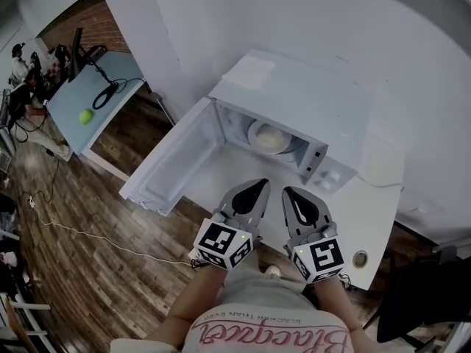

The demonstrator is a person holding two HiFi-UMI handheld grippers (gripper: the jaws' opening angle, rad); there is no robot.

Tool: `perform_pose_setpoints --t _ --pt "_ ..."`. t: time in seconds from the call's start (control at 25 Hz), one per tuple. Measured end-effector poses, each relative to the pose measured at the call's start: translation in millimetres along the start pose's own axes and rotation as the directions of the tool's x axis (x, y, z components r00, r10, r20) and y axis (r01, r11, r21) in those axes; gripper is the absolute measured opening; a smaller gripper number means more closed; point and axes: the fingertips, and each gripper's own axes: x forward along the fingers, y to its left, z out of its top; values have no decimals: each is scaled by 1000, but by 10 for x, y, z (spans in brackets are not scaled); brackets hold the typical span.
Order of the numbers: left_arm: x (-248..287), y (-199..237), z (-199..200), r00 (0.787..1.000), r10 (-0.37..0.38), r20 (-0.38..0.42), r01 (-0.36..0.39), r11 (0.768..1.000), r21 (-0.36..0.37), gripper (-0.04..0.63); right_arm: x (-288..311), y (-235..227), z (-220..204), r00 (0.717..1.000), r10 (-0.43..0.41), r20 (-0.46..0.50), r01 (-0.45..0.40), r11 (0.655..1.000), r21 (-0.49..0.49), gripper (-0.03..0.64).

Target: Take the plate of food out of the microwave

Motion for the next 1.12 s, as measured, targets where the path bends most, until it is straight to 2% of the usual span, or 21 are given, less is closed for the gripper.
perform_pose_setpoints --t 0.2,0.36,0.52,0.6,0.68,0.84,1.0,1.12 --pt "181 157 -90 998 -49 -29 49 998 -26 3 205 -112 -66 999 -31 -20 31 999 14 11" --pt "322 317 -231 994 -77 -72 71 994 -81 12 367 -190 -134 998 -43 -37 44 999 25 11" --pt "444 463 -391 989 -96 -116 81 989 -124 163 517 -236 -223 997 -52 -61 54 998 35 11" --pt "491 534 -458 986 -101 -131 81 986 -146 170 586 -248 -260 996 -55 -71 58 997 42 11" --pt "530 583 -500 984 -123 -130 100 980 -173 170 655 -260 -290 995 -58 -77 62 997 50 11" --pt "583 680 -527 986 -145 -79 127 972 -196 167 765 -287 -348 994 -68 -89 73 996 60 11" --pt "661 853 -667 988 -140 -72 111 943 -313 167 839 -304 -399 991 -79 -104 86 994 60 11" --pt "736 996 -877 984 -133 -114 71 898 -433 167 874 -331 -462 988 -96 -124 104 993 62 11"
